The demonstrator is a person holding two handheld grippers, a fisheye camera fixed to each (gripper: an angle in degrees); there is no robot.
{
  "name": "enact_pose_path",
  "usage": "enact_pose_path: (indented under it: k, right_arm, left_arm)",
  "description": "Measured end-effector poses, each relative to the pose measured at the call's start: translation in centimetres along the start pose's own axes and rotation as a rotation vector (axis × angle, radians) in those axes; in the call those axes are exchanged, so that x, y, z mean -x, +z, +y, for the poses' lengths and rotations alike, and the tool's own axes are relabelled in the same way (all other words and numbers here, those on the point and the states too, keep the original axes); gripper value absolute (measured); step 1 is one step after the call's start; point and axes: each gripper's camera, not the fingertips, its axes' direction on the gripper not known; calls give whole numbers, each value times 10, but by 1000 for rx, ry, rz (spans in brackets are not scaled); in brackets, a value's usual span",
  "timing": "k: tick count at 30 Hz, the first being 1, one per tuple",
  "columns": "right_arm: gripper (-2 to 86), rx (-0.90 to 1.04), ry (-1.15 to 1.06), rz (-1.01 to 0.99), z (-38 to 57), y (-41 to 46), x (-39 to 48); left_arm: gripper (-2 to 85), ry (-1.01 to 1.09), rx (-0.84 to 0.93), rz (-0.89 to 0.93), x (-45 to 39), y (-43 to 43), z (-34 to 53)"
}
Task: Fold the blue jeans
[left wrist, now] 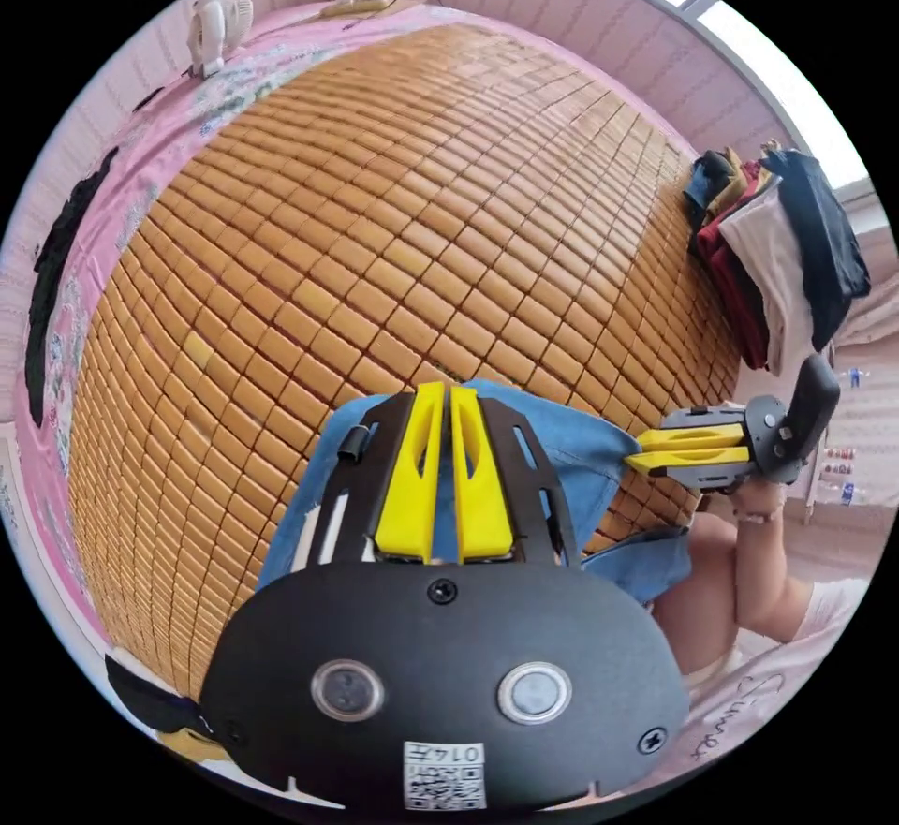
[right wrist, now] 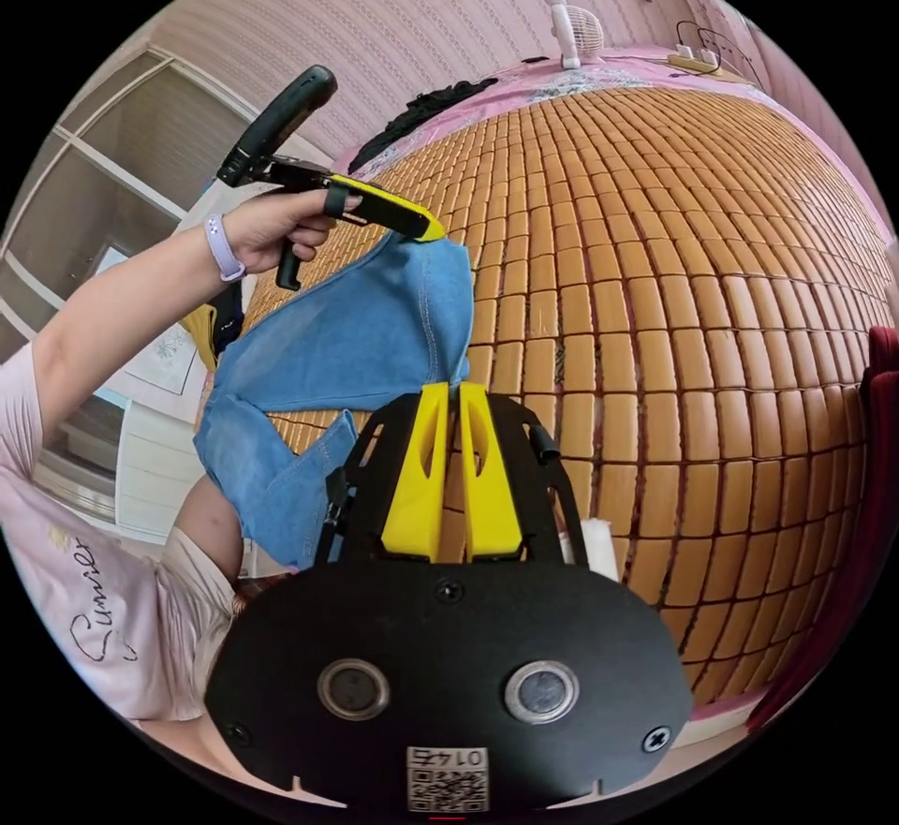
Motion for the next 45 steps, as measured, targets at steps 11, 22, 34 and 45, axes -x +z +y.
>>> enact_pose_path:
  k: [11, 22, 34, 45]
  right_arm:
    - [14, 20, 36, -65, -2, -20, -30]
    - [13, 90, 21, -37, -15, -18, -37]
    - [1, -25, 49, 13, -14, -41, -37]
    - [19, 3, 1, -58, -12, -36, -16]
  left_arm:
    - [75, -138, -345, 10, 45, 6, 25]
    - [94, -52, -103, -8, 25, 77, -64]
    - [24, -198, -207, -85, 49, 78, -71]
    - [87, -286, -315, 144, 66, 23, -32]
